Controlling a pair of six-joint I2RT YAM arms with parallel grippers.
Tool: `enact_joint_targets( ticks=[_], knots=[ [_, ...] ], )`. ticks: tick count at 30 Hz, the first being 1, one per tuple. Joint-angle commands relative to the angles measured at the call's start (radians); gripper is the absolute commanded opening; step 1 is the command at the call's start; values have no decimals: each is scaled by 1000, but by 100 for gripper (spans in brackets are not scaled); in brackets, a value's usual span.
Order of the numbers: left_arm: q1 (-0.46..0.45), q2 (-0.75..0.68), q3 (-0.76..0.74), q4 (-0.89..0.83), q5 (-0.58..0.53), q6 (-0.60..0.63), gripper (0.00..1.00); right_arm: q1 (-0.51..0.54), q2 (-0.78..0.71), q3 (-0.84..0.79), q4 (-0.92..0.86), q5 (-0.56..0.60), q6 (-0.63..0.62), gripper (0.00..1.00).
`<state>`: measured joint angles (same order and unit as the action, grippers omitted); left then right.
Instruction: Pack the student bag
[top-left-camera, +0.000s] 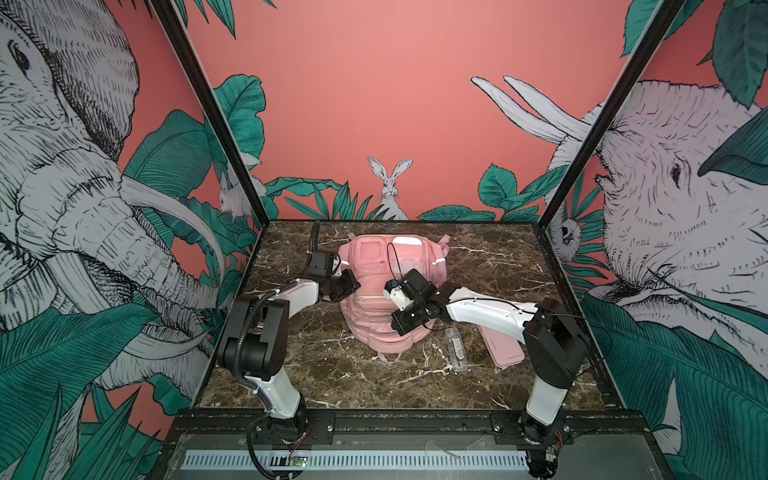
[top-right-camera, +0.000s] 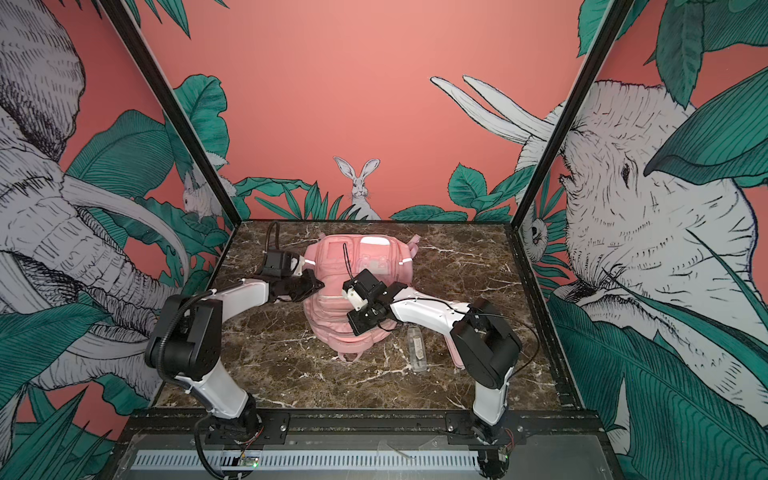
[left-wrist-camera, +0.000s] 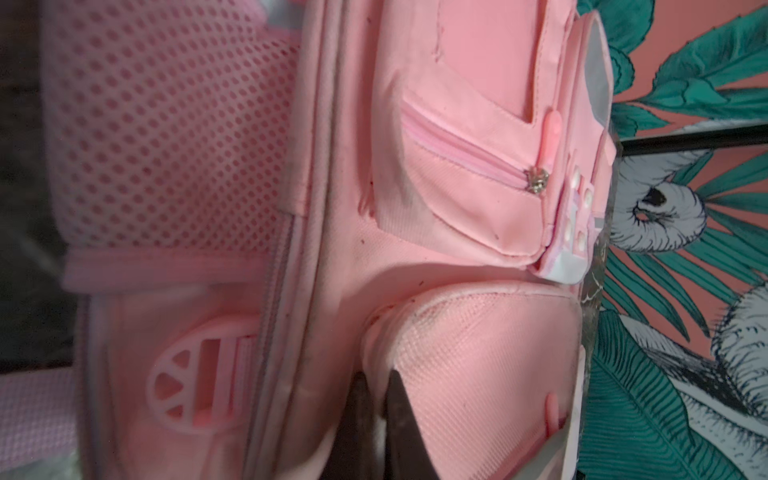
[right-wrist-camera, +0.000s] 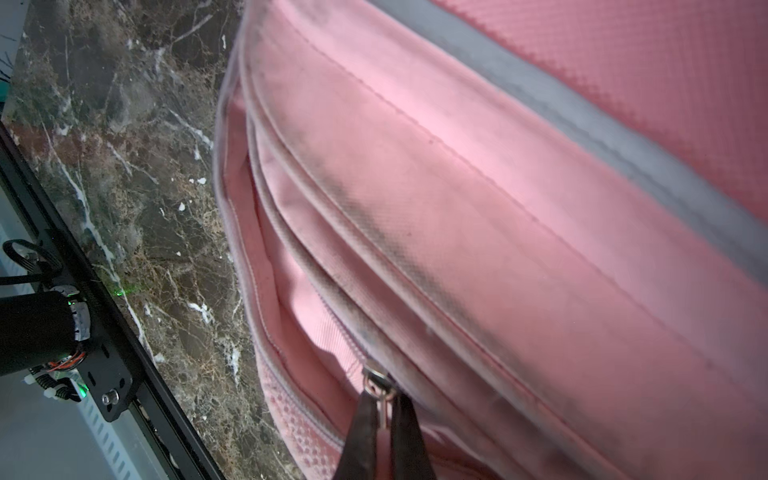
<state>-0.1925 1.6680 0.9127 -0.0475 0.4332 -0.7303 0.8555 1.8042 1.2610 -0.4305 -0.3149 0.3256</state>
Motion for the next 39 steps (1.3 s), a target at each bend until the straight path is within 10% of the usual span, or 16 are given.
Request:
enact_joint_targets(
  ticks=[1, 39],
  knots=[
    [10, -72, -94, 113, -83, -142, 0, -6, -9, 15, 5, 11, -5, 0],
    [-88, -177, -80, 80, -87, -170, 0, 101, 235, 342, 13, -47, 41, 0]
  ],
)
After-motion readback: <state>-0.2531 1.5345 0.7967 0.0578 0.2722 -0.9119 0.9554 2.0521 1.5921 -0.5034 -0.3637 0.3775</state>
